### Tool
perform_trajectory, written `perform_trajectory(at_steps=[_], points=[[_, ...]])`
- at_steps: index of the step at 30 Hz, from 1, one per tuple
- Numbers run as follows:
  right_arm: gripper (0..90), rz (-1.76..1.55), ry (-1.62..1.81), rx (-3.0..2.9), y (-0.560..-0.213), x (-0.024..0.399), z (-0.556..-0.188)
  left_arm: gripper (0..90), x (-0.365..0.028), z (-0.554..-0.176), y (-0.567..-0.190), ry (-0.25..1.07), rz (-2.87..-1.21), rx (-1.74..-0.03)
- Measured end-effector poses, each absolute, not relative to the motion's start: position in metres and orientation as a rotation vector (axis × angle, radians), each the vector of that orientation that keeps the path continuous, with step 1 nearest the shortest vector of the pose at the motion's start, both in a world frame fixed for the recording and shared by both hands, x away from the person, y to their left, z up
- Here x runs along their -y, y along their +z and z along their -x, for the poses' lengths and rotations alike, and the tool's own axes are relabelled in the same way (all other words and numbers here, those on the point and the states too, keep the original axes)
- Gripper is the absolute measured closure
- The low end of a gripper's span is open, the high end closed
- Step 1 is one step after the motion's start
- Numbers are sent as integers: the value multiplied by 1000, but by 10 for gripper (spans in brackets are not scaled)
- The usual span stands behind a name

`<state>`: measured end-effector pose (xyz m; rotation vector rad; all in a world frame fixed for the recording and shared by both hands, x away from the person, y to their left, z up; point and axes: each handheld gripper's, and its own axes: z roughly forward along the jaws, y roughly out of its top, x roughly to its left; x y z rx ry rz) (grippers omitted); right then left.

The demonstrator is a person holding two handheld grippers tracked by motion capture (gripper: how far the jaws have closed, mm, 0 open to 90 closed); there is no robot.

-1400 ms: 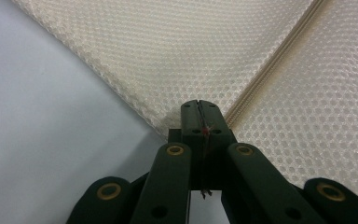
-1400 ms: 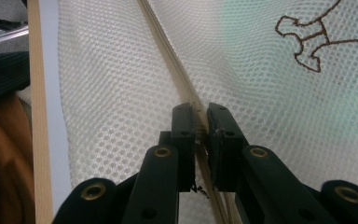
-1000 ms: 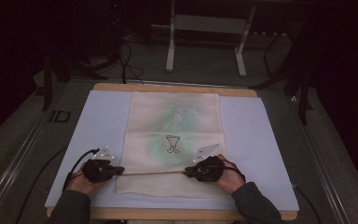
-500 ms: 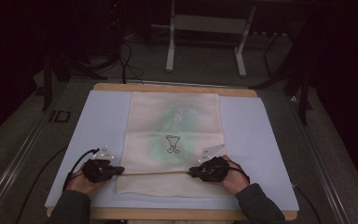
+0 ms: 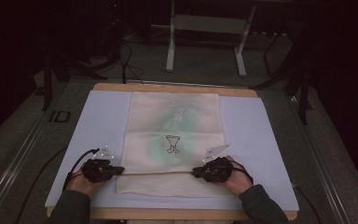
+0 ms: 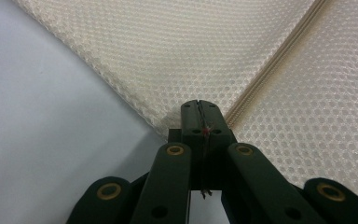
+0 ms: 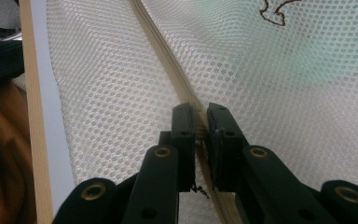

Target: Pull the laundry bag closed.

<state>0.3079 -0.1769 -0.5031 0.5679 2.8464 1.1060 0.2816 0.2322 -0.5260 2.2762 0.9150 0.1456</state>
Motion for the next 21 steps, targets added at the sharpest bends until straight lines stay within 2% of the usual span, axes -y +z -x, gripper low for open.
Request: perform_trajectory(at_steps=[21], points=[[823,-609,1116,-2829,-504,193,-306,898,-232,-282,-526,144,-2276,-915]])
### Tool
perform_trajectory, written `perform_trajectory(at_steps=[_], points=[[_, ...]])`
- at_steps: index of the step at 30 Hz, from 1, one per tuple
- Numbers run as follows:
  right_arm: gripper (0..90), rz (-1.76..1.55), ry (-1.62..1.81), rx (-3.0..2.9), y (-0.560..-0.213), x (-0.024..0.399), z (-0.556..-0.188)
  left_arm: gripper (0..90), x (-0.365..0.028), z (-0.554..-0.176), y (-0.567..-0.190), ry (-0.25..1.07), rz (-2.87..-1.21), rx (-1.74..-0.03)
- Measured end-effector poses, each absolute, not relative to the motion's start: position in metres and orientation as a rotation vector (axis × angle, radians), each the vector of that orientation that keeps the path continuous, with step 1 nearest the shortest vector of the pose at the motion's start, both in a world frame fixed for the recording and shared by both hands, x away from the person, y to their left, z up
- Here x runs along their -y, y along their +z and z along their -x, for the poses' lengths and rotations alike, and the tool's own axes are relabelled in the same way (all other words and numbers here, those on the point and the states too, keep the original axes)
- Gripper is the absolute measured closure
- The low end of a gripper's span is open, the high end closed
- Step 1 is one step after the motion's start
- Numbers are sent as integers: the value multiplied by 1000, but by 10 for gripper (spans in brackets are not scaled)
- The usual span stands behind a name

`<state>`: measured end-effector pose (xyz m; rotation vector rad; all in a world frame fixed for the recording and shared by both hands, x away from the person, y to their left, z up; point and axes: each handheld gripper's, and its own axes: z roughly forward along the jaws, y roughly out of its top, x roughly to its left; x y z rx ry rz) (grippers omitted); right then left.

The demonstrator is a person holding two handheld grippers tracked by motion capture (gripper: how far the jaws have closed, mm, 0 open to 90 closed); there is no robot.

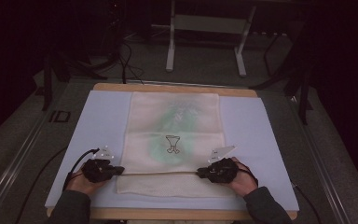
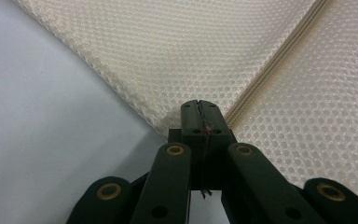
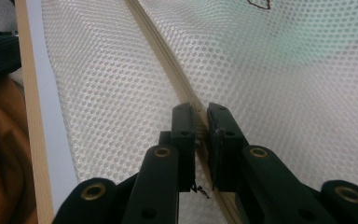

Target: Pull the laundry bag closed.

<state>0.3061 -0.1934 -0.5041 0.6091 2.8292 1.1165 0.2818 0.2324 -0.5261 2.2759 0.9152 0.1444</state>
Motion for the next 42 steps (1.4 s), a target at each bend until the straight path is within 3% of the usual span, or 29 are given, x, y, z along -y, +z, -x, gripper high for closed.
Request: perform_trajectory(at_steps=[42], points=[[822,-723,1113,-2781,-502,244,-304,898,-232,-282,-526,147,-2277,-915]])
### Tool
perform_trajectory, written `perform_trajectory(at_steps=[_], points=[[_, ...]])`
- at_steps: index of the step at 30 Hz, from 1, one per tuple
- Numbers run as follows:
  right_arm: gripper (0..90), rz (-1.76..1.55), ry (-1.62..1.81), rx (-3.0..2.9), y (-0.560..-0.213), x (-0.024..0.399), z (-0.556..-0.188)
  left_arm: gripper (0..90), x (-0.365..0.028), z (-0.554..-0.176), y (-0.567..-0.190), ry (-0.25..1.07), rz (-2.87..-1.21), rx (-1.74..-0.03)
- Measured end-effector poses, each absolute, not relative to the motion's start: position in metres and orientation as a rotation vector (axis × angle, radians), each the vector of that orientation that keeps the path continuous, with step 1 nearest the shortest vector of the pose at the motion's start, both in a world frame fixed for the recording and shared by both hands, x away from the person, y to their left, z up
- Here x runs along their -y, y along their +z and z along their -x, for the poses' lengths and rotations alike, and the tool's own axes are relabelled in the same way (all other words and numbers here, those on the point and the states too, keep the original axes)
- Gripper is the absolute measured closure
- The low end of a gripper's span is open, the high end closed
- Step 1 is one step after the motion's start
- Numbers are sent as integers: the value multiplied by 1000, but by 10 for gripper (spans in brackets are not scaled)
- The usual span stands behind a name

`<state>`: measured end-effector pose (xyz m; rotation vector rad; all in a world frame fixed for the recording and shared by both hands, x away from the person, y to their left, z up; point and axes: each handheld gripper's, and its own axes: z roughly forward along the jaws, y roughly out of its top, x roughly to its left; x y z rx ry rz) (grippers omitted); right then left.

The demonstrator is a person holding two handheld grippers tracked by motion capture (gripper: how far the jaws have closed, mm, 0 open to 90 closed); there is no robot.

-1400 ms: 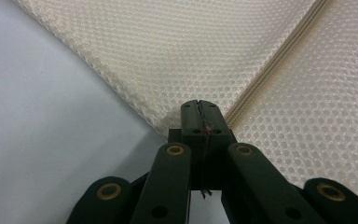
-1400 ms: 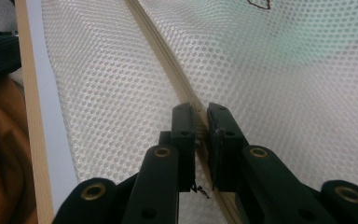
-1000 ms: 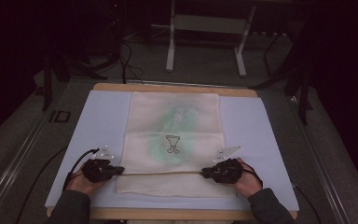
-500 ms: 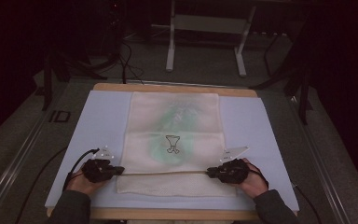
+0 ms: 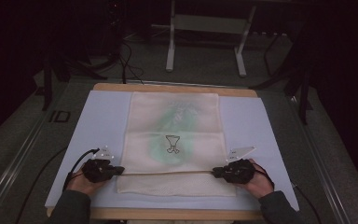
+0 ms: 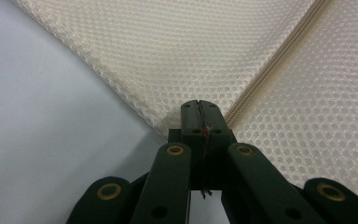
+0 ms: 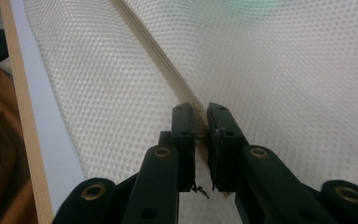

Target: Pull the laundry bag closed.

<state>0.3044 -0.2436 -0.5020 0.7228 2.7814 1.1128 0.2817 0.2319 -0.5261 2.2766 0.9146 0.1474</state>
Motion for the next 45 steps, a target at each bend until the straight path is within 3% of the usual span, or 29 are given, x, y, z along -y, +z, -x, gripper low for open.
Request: perform_trajectory(at_steps=[45], points=[[823,-802,1117,-2787,-514,274,-303,899,-232,-282,-526,148,-2278,-917]])
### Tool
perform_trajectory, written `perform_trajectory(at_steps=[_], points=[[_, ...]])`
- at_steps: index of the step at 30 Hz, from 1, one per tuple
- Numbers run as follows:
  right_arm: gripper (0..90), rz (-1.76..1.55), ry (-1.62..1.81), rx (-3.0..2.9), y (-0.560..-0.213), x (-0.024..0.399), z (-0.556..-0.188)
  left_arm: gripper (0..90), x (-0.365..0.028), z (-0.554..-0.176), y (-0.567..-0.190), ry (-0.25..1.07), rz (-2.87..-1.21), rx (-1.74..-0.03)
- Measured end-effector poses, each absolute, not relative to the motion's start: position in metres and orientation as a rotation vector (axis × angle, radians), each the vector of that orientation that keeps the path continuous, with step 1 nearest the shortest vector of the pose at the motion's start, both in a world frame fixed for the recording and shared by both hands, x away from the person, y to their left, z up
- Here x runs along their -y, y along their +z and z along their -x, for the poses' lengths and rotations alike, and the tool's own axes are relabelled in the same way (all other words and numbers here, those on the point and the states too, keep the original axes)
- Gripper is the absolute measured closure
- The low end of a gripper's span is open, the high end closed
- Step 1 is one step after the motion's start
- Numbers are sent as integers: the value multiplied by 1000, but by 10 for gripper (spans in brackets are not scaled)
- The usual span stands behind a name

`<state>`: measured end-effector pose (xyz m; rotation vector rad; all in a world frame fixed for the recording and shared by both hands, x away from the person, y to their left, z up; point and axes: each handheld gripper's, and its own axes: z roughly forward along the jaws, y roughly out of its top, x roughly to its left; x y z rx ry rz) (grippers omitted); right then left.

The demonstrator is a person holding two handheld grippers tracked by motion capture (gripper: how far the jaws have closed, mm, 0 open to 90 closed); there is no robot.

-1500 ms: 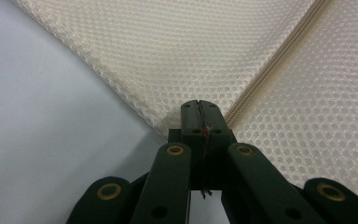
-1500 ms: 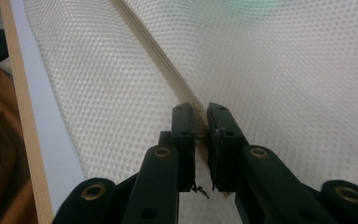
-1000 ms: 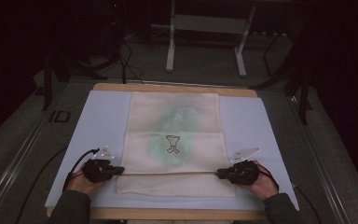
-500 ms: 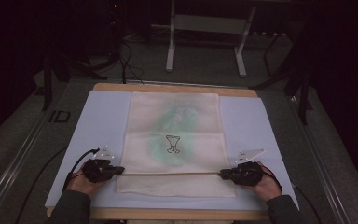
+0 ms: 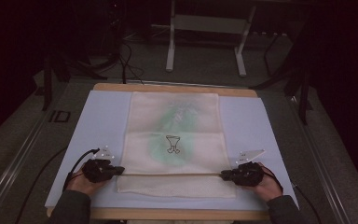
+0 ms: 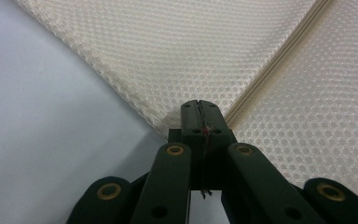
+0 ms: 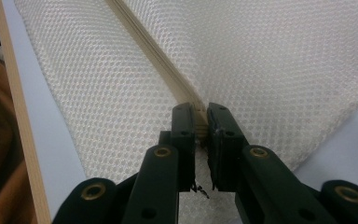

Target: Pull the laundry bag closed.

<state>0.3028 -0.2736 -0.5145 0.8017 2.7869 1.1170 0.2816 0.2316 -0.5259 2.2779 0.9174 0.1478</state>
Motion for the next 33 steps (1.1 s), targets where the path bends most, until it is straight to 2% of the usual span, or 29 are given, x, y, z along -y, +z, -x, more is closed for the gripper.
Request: perform_trajectory(at_steps=[2,6,12,21,33], points=[[823,-819,1053,-2784,-516,278,-303,899,-232,-282,-526,146,-2277,-917],[823,-878,1168,-2751,-516,296,-302,899,-232,-282,-526,144,-2278,-917],[816,-874,1169,-2750,-516,295,-301,898,-232,-282,-526,141,-2271,-915],[732,-920,1244,-2688,-513,298,-301,896,-232,-283,-526,136,-2271,-916],[717,-981,1284,-2604,-511,303,-303,892,-233,-282,-523,114,-2248,-901]])
